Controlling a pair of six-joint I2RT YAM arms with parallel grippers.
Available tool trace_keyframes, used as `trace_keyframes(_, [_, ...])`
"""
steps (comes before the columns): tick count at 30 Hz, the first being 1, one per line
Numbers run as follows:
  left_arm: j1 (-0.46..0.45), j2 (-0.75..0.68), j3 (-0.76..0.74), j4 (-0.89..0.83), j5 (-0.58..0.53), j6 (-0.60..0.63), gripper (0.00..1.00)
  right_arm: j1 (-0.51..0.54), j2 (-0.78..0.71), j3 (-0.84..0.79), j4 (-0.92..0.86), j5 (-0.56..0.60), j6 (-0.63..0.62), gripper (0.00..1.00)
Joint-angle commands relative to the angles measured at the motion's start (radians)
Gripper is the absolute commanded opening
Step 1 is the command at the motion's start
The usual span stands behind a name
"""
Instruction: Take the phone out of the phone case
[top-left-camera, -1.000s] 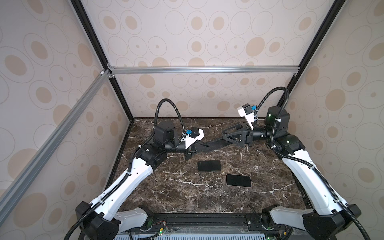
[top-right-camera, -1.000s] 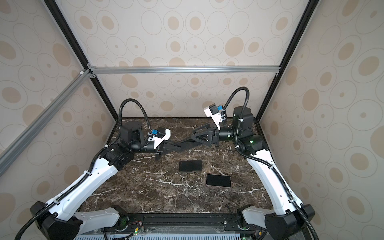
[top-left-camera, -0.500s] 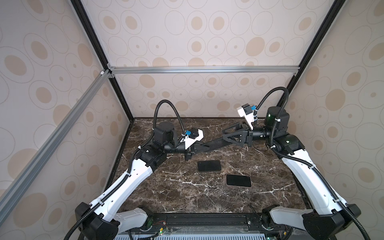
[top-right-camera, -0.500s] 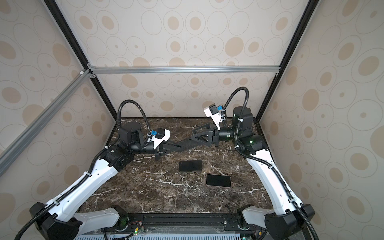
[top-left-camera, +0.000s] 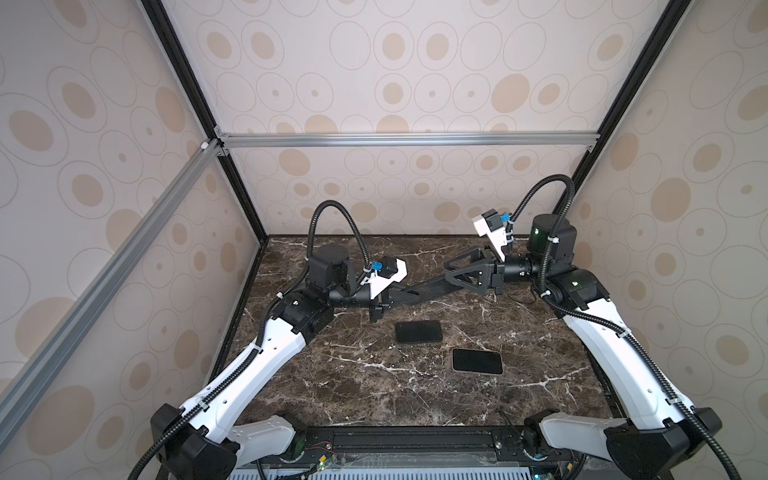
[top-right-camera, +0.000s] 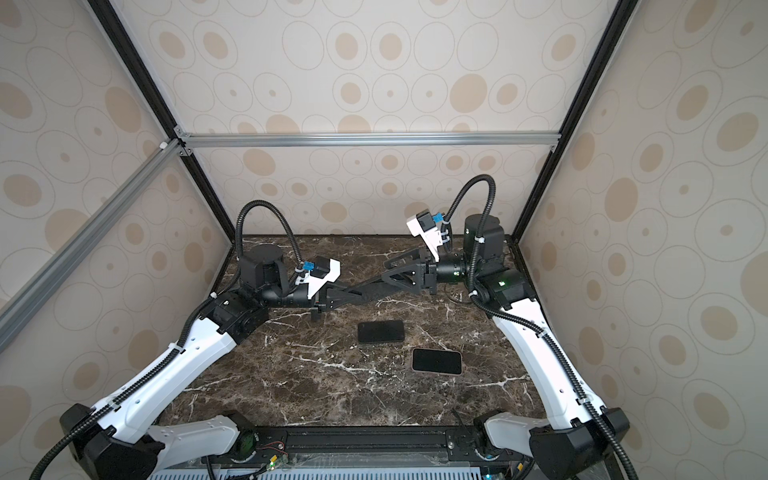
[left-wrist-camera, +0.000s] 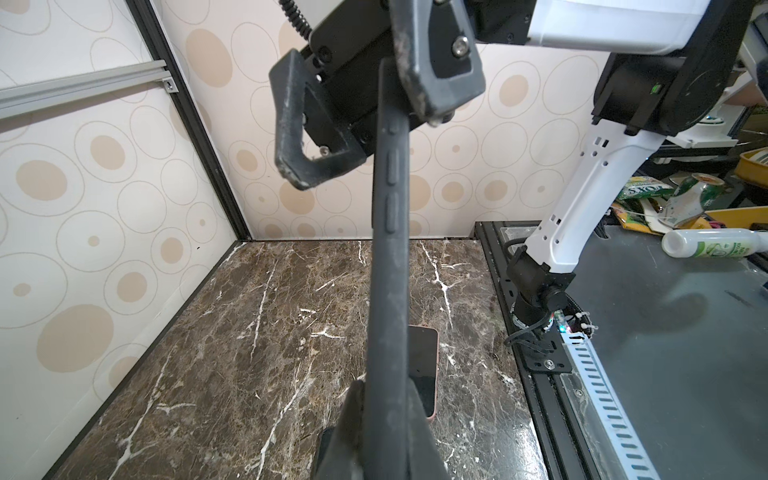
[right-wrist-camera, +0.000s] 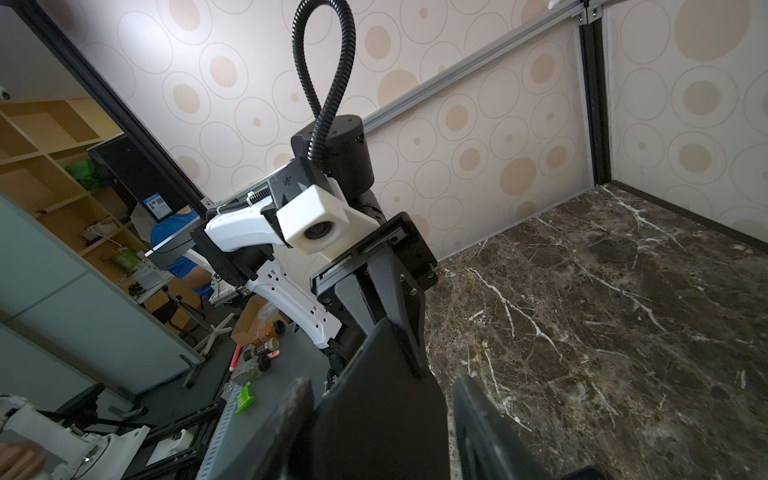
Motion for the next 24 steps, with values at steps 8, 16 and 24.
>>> trace_keyframes(8, [0.001, -0.044, 0.014, 0.112, 0.05, -0.013, 0.0, 0.005, 0.007, -0.007, -0.003, -0.015, -0.03, 0.67])
trace_keyframes(16, [0.002, -0.036, 0.011, 0.12, 0.063, -0.023, 0.0, 0.005, -0.023, -0.035, 0.087, -0.02, 0.001, 0.65])
trace_keyframes(24, [0.003, -0.037, 0.009, 0.119, 0.066, -0.02, 0.0, 0.013, -0.012, -0.041, 0.132, -0.022, 0.055, 0.54])
